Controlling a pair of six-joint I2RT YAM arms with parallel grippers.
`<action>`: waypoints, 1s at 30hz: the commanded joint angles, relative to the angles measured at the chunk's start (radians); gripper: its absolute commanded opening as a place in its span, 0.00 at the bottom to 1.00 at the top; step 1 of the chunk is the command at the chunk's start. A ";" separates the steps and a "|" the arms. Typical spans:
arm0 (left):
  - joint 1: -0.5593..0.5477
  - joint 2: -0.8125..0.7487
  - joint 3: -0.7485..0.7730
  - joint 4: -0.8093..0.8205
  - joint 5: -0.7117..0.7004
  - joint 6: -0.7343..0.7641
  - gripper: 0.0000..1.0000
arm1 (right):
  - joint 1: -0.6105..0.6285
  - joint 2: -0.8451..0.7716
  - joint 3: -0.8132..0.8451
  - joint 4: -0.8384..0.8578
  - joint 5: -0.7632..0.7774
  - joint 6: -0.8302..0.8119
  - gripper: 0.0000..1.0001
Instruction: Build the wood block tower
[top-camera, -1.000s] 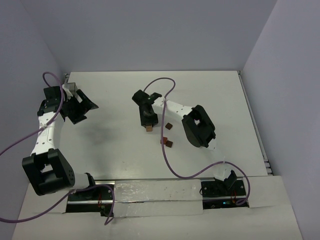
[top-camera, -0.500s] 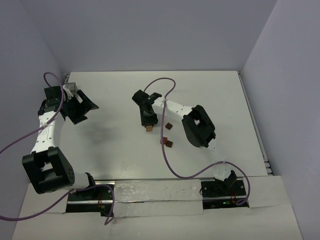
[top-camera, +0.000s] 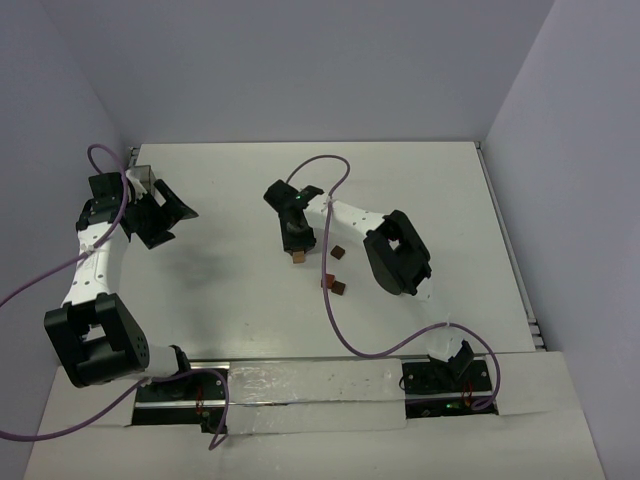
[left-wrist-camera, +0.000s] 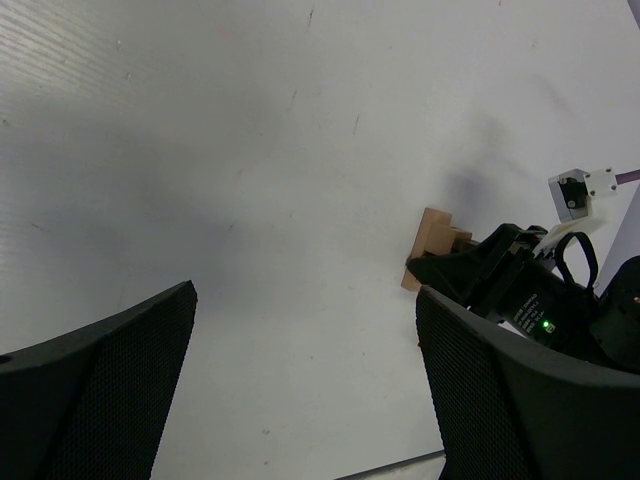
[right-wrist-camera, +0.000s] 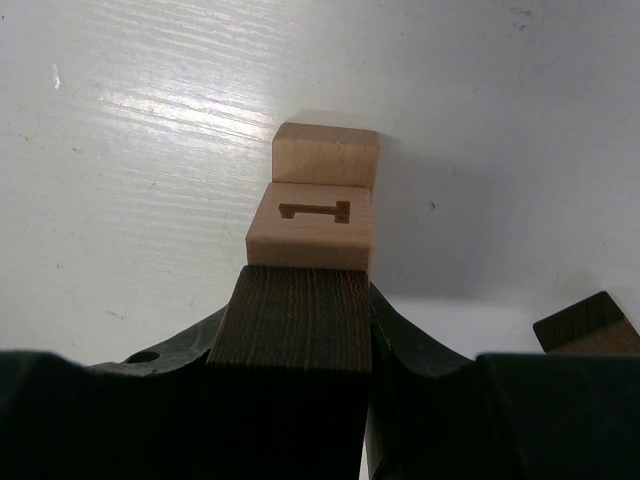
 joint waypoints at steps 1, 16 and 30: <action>0.009 -0.001 0.011 0.038 0.017 0.025 0.97 | -0.008 -0.028 -0.035 0.009 0.019 -0.037 0.36; 0.010 0.004 0.016 0.035 0.024 0.027 0.97 | -0.013 -0.031 -0.041 0.009 -0.009 -0.042 0.68; 0.009 0.010 0.013 0.038 0.031 0.025 0.97 | -0.012 -0.008 0.017 -0.005 0.044 0.010 0.75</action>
